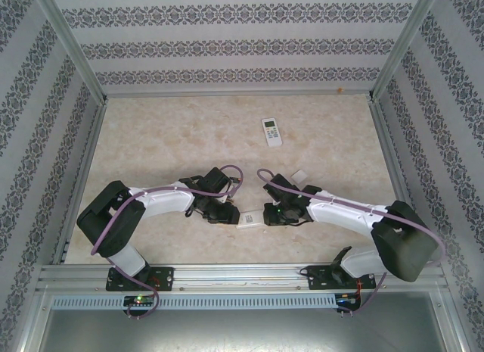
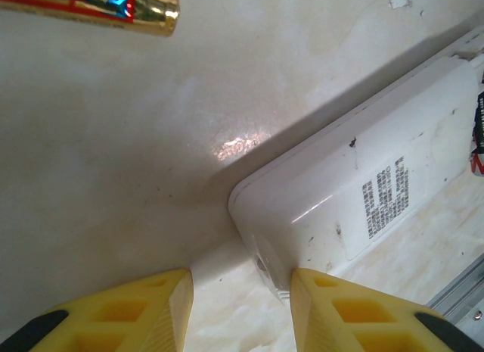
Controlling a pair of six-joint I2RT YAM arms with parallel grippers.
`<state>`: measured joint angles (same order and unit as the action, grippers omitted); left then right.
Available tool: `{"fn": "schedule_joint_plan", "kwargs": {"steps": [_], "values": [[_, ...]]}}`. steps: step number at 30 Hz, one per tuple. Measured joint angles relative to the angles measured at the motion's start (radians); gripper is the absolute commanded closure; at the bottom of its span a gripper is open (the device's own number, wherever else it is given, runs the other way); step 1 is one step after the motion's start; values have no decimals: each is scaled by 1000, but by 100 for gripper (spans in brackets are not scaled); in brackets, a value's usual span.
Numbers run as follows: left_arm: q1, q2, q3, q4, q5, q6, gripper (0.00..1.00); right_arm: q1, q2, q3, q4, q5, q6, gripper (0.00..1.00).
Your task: Load the batteries into the remote control
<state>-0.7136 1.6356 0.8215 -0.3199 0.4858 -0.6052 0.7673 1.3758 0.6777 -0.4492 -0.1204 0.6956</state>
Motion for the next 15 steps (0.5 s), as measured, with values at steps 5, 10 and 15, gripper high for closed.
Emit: {"fn": "schedule_joint_plan", "kwargs": {"steps": [5, 10, 15], "values": [[0, 0, 1, 0, 0, 0, 60, 0, 9, 0, 14, -1, -3, 84], [0, 0, 2, 0, 0, 3, 60, 0, 18, 1, 23, -1, -18, 81], [0, 0, 3, -1, -4, 11, 60, 0, 41, 2, 38, -5, -23, 87]]}}
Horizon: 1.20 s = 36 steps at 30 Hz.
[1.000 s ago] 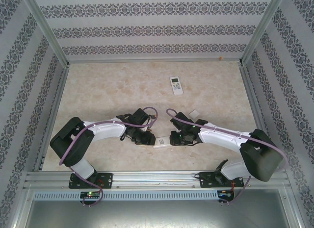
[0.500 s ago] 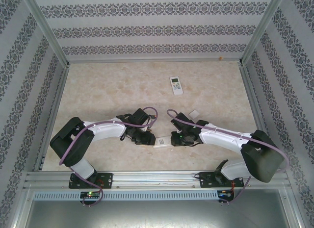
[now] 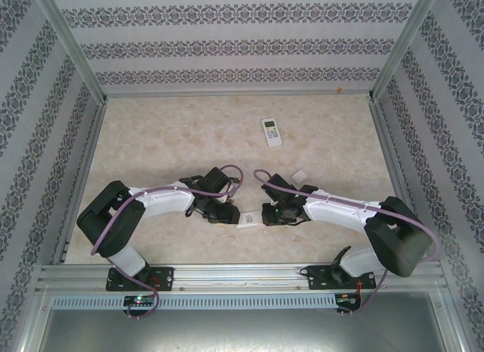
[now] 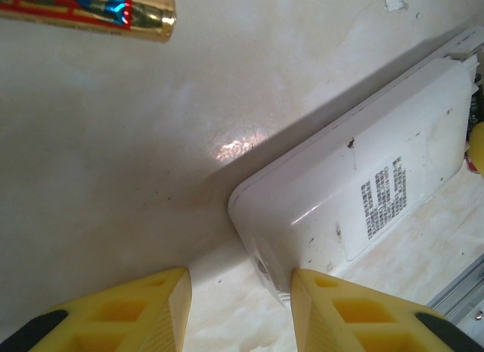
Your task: Load the batteries into the remote control
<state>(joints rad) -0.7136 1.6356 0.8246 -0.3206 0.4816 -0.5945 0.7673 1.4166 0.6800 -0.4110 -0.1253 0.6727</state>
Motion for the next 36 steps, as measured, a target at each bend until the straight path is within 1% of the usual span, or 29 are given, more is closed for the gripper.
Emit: {"fn": "schedule_joint_plan", "kwargs": {"steps": [10, 15, 21, 26, 30, 32, 34, 36], "values": [[0, 6, 18, -12, -45, 40, 60, 0, -27, -19, 21, 10, -31, 89], [0, 8, 19, -12, -46, 41, 60, 0, -56, -50, 55, 19, -56, 89], [0, 8, 19, -12, -46, 41, 60, 0, -36, -57, 86, 23, -59, 89], [0, 8, 19, -12, -45, 41, 60, 0, -21, -56, 99, 23, -36, 89], [0, 8, 19, -11, -45, 41, 60, 0, -15, -73, 129, 22, 23, 89], [0, 8, 19, -11, -45, 41, 60, 0, -19, -88, 155, 16, 66, 86], [0, 8, 19, -11, -45, 41, 60, 0, -31, -115, 195, 11, 119, 79], [0, 8, 19, -11, -45, 41, 60, 0, -42, -135, 224, 12, 164, 77]]}}
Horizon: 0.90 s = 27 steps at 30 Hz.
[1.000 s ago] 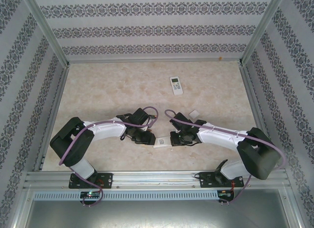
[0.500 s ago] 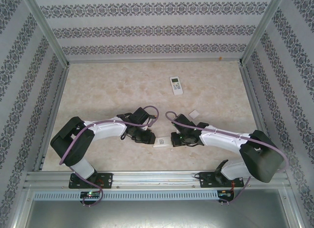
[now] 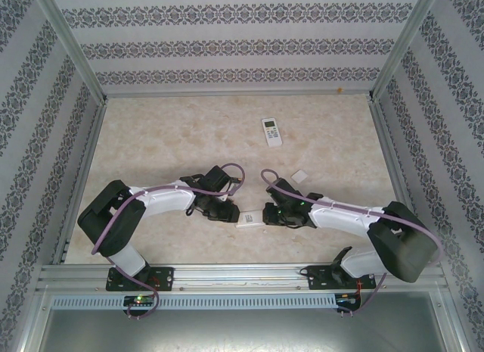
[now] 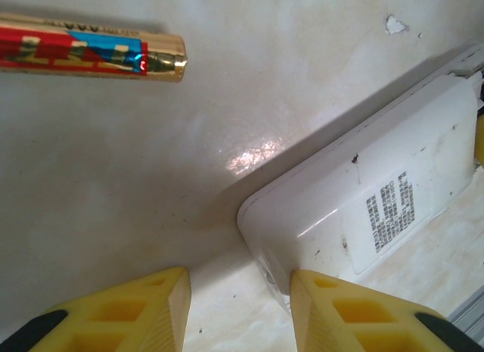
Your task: Load the batteries into the remote control
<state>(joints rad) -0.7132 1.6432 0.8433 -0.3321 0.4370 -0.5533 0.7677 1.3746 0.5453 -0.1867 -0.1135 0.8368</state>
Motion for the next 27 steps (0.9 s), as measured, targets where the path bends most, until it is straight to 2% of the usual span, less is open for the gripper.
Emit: {"fn": "schedule_joint_plan", "kwargs": {"steps": [8, 16, 23, 27], "values": [[0, 0, 0, 0, 0, -1, 60, 2, -60, -47, 48, 26, 90, 70], [0, 0, 0, 1, 0, -1, 60, 2, -77, -57, 63, 24, 100, 67], [0, 0, 0, 2, -1, -4, 60, 0, -90, -65, 53, 23, 103, 83], [0, 2, 1, 2, -1, -5, 60, 0, -103, -74, 51, 27, 108, 87]]}}
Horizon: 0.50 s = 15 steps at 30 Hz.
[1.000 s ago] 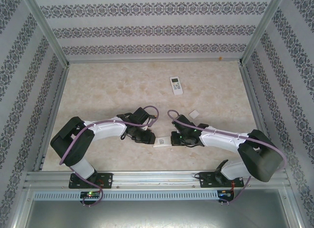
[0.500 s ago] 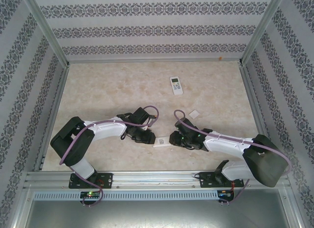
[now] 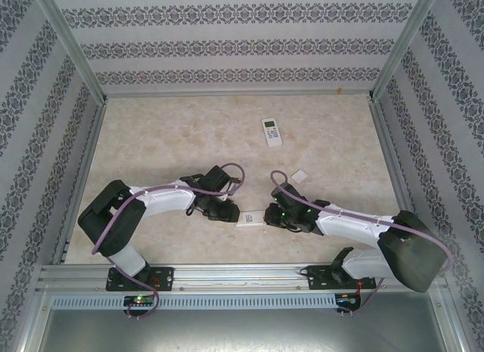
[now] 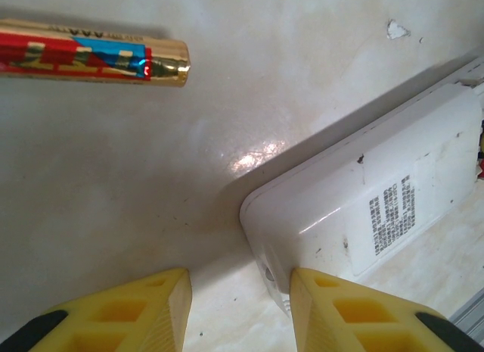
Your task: Load the batteries into the remote control
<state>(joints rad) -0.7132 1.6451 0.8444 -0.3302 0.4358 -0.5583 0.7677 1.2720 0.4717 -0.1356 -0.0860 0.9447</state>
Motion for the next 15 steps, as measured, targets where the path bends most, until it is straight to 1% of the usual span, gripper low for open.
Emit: {"fn": "schedule_joint_plan", "kwargs": {"steps": [7, 10, 15], "values": [[0, 0, 0, 0, 0, 0, 60, 0, 16, 4, 11, -3, 5, 94], [0, 0, 1, 0, 0, 0, 60, 1, 26, 6, 15, -4, 31, 98], [0, 3, 3, 0, 3, 0, 60, 27, 41, 10, 22, 24, 95, 100]]}}
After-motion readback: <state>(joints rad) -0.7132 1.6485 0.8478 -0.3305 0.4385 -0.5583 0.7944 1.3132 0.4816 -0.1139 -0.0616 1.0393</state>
